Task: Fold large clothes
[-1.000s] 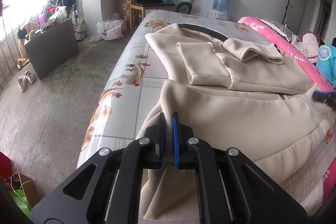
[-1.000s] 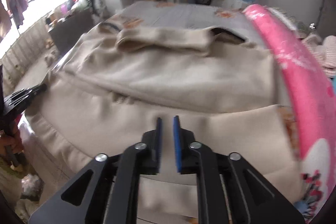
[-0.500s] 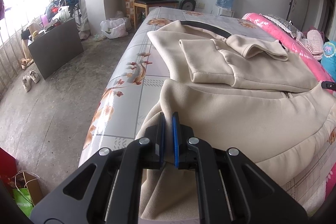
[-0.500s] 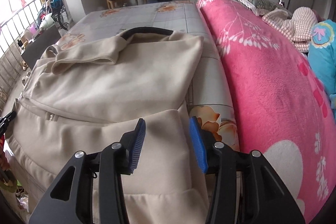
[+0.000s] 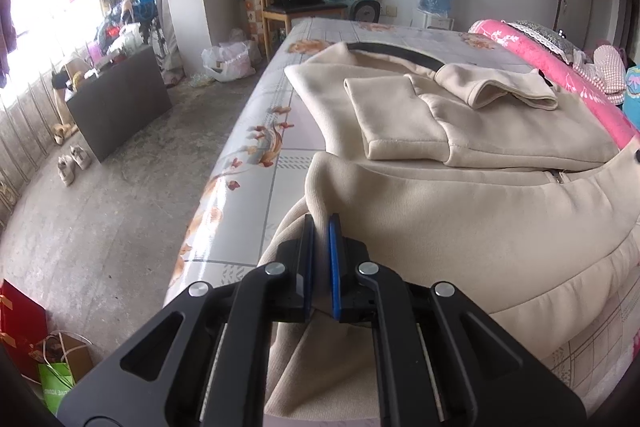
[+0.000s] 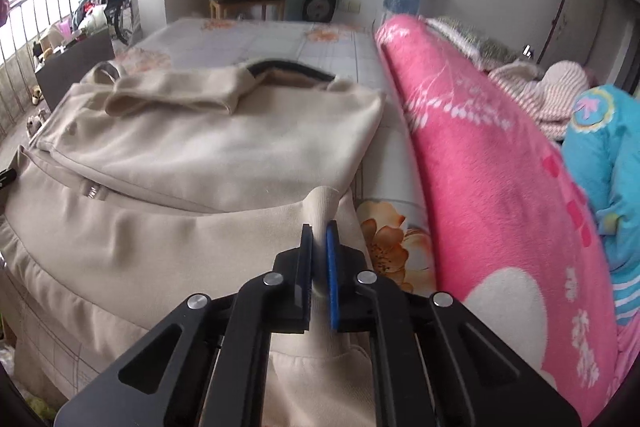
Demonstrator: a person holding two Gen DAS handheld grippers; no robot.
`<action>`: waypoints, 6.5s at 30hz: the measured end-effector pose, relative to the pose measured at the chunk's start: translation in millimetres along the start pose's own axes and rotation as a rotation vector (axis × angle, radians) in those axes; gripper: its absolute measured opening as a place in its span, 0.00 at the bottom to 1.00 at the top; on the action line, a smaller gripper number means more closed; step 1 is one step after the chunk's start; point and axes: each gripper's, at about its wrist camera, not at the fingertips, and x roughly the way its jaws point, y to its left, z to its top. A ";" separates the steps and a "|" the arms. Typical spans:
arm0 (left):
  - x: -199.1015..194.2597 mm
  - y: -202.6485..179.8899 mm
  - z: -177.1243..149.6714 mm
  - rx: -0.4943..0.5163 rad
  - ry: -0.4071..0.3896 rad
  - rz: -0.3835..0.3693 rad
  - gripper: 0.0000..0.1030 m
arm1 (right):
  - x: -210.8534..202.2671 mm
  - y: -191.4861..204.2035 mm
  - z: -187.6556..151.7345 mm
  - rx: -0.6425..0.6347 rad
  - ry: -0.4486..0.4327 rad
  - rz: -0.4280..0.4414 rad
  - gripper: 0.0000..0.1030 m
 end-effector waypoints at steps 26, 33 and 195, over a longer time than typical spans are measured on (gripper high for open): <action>-113.9 -6.4 46.1 -0.061 -0.322 0.024 0.05 | -122.0 -8.6 4.0 0.126 -0.337 -0.059 0.05; -90.2 -6.2 113.2 -0.006 -0.391 0.021 0.05 | -95.4 -9.2 69.2 0.071 -0.391 -0.068 0.05; -43.1 -65.5 -12.9 0.010 0.134 0.028 0.92 | -11.3 98.0 -64.1 0.093 0.092 0.165 0.94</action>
